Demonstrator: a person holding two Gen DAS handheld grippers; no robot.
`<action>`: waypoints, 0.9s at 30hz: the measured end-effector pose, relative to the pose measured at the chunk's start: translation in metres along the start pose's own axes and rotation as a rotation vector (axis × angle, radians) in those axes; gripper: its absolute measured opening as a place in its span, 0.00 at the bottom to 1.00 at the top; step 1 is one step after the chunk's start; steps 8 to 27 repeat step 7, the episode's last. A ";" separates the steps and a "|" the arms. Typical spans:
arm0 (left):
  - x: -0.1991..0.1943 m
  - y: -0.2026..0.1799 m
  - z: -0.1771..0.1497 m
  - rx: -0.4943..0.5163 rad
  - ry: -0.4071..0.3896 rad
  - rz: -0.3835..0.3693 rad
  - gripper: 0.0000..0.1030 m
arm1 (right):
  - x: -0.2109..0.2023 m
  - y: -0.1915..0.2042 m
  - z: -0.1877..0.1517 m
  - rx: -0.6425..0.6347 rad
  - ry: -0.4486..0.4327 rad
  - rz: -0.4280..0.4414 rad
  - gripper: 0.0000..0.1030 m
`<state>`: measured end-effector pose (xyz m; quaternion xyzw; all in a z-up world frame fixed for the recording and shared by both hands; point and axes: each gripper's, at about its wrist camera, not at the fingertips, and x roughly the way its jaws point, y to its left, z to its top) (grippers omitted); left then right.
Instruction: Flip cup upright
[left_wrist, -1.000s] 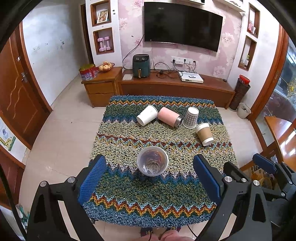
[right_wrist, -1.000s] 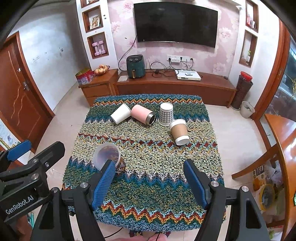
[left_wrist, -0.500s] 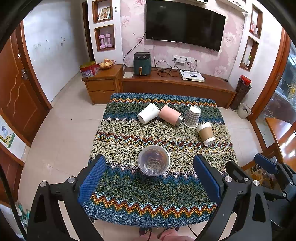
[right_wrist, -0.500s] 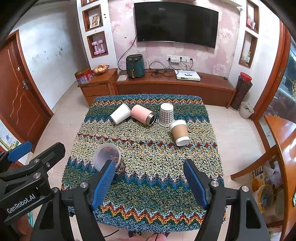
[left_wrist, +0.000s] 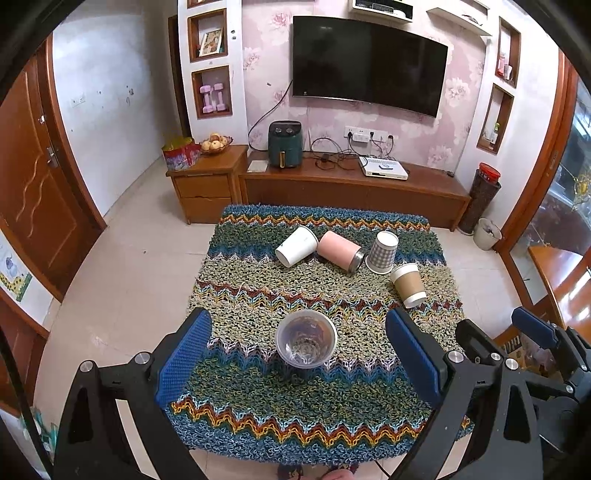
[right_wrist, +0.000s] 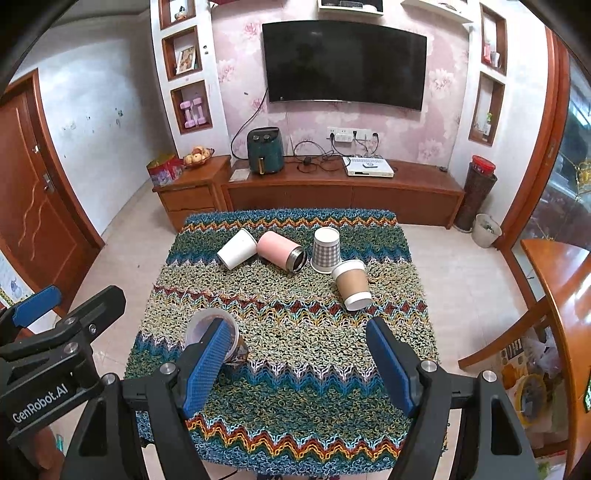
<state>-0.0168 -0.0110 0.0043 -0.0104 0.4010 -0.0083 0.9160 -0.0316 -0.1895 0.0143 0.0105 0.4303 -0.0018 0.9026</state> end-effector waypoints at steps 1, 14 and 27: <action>0.001 0.001 0.000 -0.001 -0.001 0.000 0.94 | 0.000 0.000 0.000 -0.001 -0.001 0.000 0.75; -0.001 -0.001 0.000 0.000 -0.007 -0.001 0.93 | -0.002 0.000 0.001 -0.002 -0.006 0.002 0.75; -0.001 -0.001 0.000 0.000 -0.007 -0.001 0.93 | -0.002 0.000 0.001 -0.002 -0.006 0.002 0.75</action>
